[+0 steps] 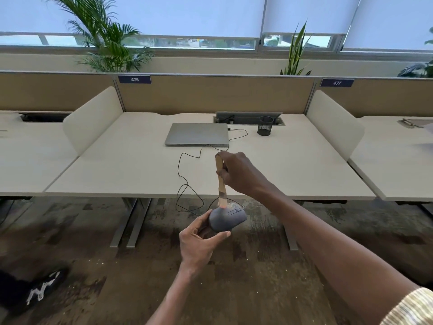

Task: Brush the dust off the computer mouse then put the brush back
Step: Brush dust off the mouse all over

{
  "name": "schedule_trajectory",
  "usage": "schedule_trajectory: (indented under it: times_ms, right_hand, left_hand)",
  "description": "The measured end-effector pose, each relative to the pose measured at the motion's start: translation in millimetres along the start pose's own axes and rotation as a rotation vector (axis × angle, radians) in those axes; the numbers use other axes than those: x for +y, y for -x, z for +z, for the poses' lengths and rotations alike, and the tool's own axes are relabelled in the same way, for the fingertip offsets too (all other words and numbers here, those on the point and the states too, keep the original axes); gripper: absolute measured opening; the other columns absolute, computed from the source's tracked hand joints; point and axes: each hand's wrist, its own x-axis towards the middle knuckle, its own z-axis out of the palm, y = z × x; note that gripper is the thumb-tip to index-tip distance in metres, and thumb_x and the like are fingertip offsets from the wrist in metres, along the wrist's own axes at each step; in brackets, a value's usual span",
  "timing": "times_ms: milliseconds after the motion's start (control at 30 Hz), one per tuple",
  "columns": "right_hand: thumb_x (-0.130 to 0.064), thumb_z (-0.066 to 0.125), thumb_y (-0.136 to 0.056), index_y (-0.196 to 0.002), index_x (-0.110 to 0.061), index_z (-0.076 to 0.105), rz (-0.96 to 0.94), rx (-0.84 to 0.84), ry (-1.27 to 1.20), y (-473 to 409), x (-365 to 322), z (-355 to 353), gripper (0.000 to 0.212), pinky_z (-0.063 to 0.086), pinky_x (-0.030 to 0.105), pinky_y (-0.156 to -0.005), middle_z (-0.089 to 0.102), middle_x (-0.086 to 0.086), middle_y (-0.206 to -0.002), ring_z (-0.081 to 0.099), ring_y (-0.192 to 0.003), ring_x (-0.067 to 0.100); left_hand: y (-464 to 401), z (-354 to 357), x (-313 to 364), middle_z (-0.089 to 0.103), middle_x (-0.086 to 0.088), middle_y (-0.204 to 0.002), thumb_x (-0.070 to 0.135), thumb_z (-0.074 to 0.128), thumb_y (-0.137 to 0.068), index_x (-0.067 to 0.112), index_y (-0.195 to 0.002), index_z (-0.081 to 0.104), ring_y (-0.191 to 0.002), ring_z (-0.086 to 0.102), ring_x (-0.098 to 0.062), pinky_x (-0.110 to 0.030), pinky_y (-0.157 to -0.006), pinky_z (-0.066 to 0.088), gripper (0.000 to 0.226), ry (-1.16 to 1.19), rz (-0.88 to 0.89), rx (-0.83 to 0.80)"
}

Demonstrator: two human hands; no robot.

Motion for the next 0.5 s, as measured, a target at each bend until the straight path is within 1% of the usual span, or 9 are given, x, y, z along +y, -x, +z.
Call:
schedule_trajectory:
  times_ms: [33, 100, 200, 300, 400, 467, 500]
  right_hand:
    - [-0.001, 0.064, -0.089, -0.091, -0.006, 0.061, 0.006, 0.013, -0.020, -0.1, 0.2, -1.1, 0.006, 0.059, 0.049, -0.066, 0.068, 0.009, -0.074, 0.066, -0.066, 0.030]
    - [-0.001, 0.065, -0.090, -0.099, -0.004, 0.063, 0.023, 0.032, -0.098, 0.1, -2.9, -3.8, 0.010, 0.060, 0.047, -0.068, 0.071, 0.012, -0.077, 0.070, -0.067, 0.028]
    - [0.001, 0.065, -0.091, -0.111, 0.001, 0.062, 0.028, -0.012, -0.180, 2.5, -10.0, -3.7, 0.019, 0.062, 0.046, -0.072, 0.073, 0.017, -0.083, 0.073, -0.068, 0.027]
    - [0.002, 0.065, -0.091, -0.111, 0.001, 0.062, 0.032, -0.033, -0.153, 4.5, -7.4, 0.9, 0.020, 0.061, 0.048, -0.073, 0.072, 0.017, -0.083, 0.072, -0.070, 0.029]
    - [0.002, 0.064, -0.090, -0.110, -0.002, 0.061, 0.058, -0.018, -0.141, 5.4, 0.7, 3.0, 0.020, 0.061, 0.049, -0.071, 0.071, 0.014, -0.082, 0.071, -0.069, 0.027]
    - [0.003, 0.063, -0.090, -0.112, -0.003, 0.060, 0.065, -0.008, -0.162, 8.1, 2.8, 0.8, 0.023, 0.062, 0.048, -0.072, 0.071, 0.014, -0.083, 0.071, -0.070, 0.025]
    - [0.005, 0.062, -0.091, -0.113, -0.003, 0.060, 0.074, 0.001, -0.191, 10.1, 2.8, -1.4, 0.024, 0.063, 0.046, -0.072, 0.071, 0.016, -0.085, 0.071, -0.070, 0.024]
  left_hand:
    - [0.4, -0.7, 0.2, 0.078, 0.001, -0.108, 0.003, 0.096, -0.058, 0.007, -0.123, 0.071, -0.099, 0.076, -0.010, -0.023, -0.088, 0.060, 0.070, -0.004, 0.000, -0.004]
    - [0.3, -2.8, 2.5, 0.078, 0.000, -0.108, 0.005, 0.096, -0.058, 0.009, -0.123, 0.071, -0.100, 0.076, -0.011, -0.025, -0.088, 0.060, 0.069, 0.007, -0.010, -0.004]
    - [-0.5, -4.9, 6.3, 0.077, 0.001, -0.110, 0.005, 0.095, -0.060, 0.015, -0.124, 0.069, -0.101, 0.076, -0.010, -0.024, -0.086, 0.060, 0.069, 0.020, -0.011, -0.019]
    - [1.8, -4.7, 8.1, 0.078, 0.009, -0.104, 0.002, 0.094, -0.060, 0.018, -0.123, 0.067, -0.096, 0.076, -0.007, -0.020, -0.082, 0.060, 0.070, 0.021, -0.013, -0.034]
    - [5.3, -5.3, 3.6, 0.080, 0.011, -0.099, -0.003, 0.094, -0.059, 0.010, -0.125, 0.068, -0.096, 0.077, -0.012, -0.019, -0.082, 0.060, 0.072, 0.037, -0.047, -0.039]
    - [7.5, -6.4, 2.4, 0.079, 0.014, -0.098, -0.005, 0.092, -0.061, 0.013, -0.125, 0.066, -0.096, 0.077, -0.010, -0.019, -0.082, 0.059, 0.071, 0.043, -0.064, -0.049]
    - [8.0, -7.6, 2.0, 0.079, 0.012, -0.100, -0.005, 0.092, -0.062, 0.014, -0.125, 0.066, -0.097, 0.076, -0.010, -0.019, -0.082, 0.059, 0.071, 0.049, -0.069, -0.052]
